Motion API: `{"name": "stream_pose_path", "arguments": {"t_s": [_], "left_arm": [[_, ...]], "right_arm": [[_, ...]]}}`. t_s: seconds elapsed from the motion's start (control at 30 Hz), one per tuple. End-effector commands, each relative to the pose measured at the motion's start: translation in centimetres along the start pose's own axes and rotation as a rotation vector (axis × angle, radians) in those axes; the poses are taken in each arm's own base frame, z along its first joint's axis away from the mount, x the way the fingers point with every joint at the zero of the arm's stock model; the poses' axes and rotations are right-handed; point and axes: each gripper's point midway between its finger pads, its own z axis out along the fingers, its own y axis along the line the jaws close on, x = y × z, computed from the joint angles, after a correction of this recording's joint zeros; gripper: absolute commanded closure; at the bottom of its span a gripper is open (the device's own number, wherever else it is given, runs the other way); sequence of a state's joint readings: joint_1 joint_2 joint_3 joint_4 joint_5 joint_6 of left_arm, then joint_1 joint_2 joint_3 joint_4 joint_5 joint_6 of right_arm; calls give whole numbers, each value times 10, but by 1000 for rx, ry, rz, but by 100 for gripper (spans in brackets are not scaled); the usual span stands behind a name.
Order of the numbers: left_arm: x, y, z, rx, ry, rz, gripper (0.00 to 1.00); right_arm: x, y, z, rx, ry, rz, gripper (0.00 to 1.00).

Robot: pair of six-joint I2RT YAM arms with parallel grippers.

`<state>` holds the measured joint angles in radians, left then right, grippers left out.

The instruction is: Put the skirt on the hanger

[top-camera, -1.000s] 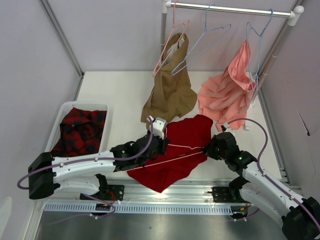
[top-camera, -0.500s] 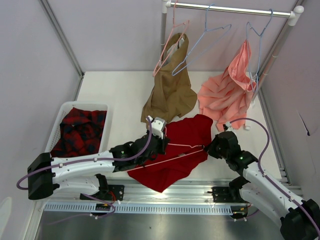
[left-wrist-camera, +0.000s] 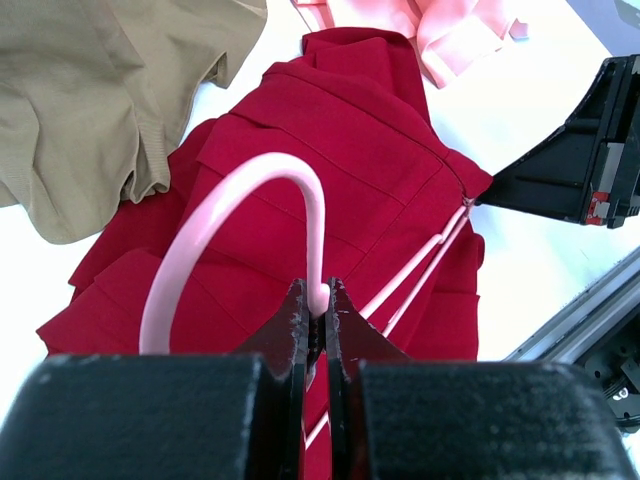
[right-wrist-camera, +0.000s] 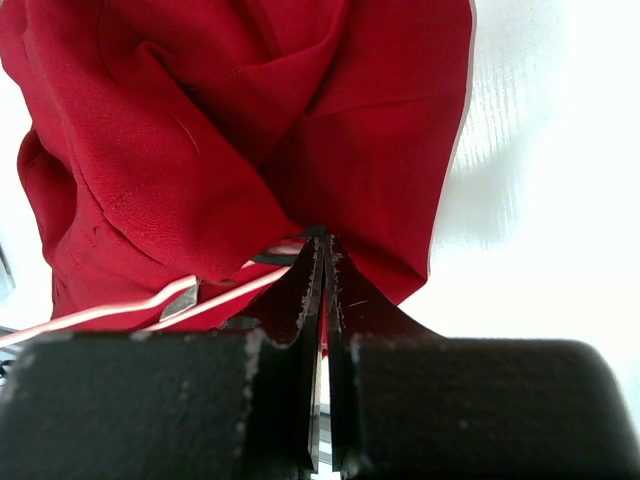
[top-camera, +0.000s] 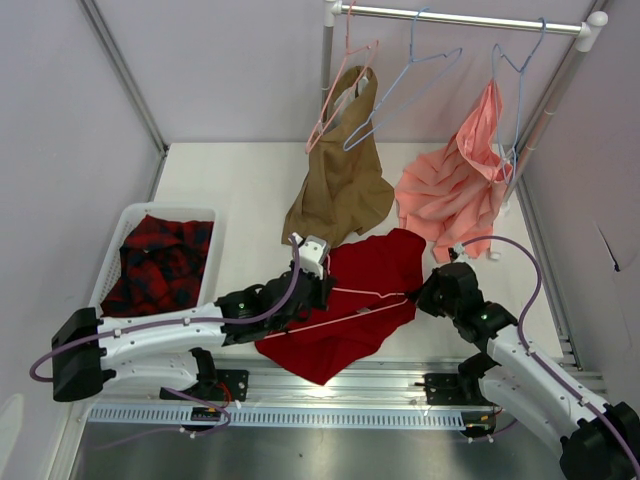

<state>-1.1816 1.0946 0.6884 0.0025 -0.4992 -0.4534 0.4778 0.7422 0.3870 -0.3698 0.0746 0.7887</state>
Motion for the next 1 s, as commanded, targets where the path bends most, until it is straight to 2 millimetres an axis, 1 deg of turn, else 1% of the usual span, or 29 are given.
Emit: {"name": "stream_pose_path", "arguments": {"t_s": [0.0,0.23,0.43,0.5,0.67,0.77,0.8,0.97], "left_arm": [[-19,0,-4,2,-69,-41,100],[-25,-5,0,16,-90,-38,100],[-24,-7,4,19,-96,-48,100],[-20,-7,6,12,-83,-40,100],[-20,-6,7,8,-85,-47,100],[-25,-9,4,21,-94,-53,100],[-29,-9,2,24,-102,-55,100],[-37,-8,-7,32,-110,-41,100]], "right_arm": [[-6,-1,0,4,-28,-10,100],[-3,-1,-3,0,-11,-9,100],[1,-2,-5,2,7,-12,100],[1,-2,-7,0,4,-6,100],[0,-2,-10,3,2,-11,100],[2,-6,-9,20,8,-14,100],[2,-8,-9,29,7,-12,100],[-5,-9,-10,46,-17,-20,100]]}}
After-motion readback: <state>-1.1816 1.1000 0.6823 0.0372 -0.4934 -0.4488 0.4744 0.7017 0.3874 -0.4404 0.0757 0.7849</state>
